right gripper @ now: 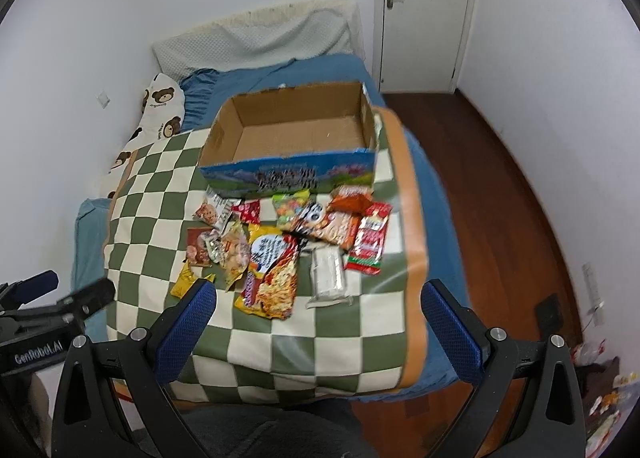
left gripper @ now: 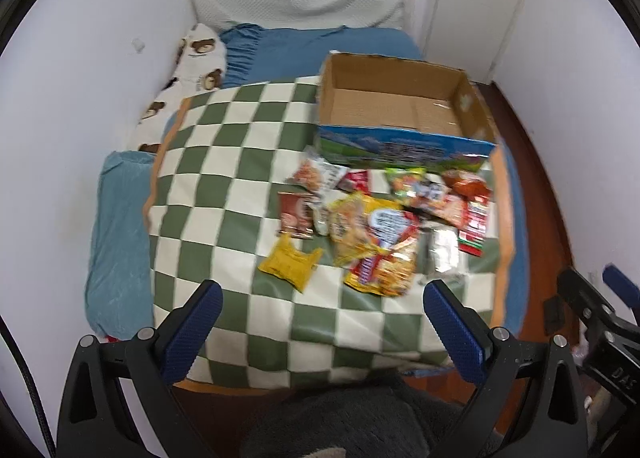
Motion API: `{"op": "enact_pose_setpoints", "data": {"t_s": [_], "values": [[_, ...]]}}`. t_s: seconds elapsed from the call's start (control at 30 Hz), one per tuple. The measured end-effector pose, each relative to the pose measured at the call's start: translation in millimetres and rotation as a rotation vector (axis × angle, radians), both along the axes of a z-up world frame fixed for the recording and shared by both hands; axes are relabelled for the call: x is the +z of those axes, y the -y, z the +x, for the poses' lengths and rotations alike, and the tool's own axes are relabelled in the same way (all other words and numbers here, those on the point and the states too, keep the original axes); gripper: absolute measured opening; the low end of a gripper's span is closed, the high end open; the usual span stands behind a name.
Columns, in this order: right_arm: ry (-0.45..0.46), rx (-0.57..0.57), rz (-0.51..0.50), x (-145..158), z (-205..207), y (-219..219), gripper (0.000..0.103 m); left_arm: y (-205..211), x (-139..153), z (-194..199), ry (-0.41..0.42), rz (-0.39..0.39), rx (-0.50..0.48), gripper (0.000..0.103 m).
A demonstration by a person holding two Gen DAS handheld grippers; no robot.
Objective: Organize snacks
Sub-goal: 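Grasp the yellow chip bag with the left gripper while the right grasps the Cheese Buldak pack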
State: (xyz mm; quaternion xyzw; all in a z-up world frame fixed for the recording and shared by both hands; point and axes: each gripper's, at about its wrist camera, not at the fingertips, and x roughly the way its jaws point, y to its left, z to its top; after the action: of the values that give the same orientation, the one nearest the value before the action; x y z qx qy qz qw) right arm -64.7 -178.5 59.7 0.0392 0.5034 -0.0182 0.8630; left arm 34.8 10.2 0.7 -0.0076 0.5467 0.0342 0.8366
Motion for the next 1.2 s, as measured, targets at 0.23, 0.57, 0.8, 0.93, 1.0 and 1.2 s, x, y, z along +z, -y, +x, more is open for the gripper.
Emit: {"op": "enact_pose_setpoints", "data": {"t_s": [0.23,0.57,0.8,0.93,1.0,1.2], "values": [[-0.109,-0.011,0.082,-90.1,39.9,-6.8,0.103,-45.5,-64.5,34.2,-0.074,0.087,0.096,0.103],[-0.304,-0.055,0.118,-265.7,124.9,-41.5,0.099,-107.4,-179.7,65.7,-0.331,0.084,0.155,0.103],[-0.370,-0.105,0.118,-323.2,157.6,-62.0,0.092,-137.3,-247.3,85.7,-0.494,-0.309,0.340,0.103],[-0.393,-0.123,0.142,-342.8,165.7,-65.5,0.090,-151.9,-284.9,94.3,-0.541,-0.495,0.459,0.089],[-0.395,-0.122,0.141,-346.7,168.2,-68.1,0.087,-156.6,-298.8,97.9,-0.543,-0.575,0.509,0.081],[-0.401,-0.093,0.125,-351.0,173.3,-77.7,0.083,-142.4,-304.0,112.1,-0.487,-0.475,0.416,0.069]]}}
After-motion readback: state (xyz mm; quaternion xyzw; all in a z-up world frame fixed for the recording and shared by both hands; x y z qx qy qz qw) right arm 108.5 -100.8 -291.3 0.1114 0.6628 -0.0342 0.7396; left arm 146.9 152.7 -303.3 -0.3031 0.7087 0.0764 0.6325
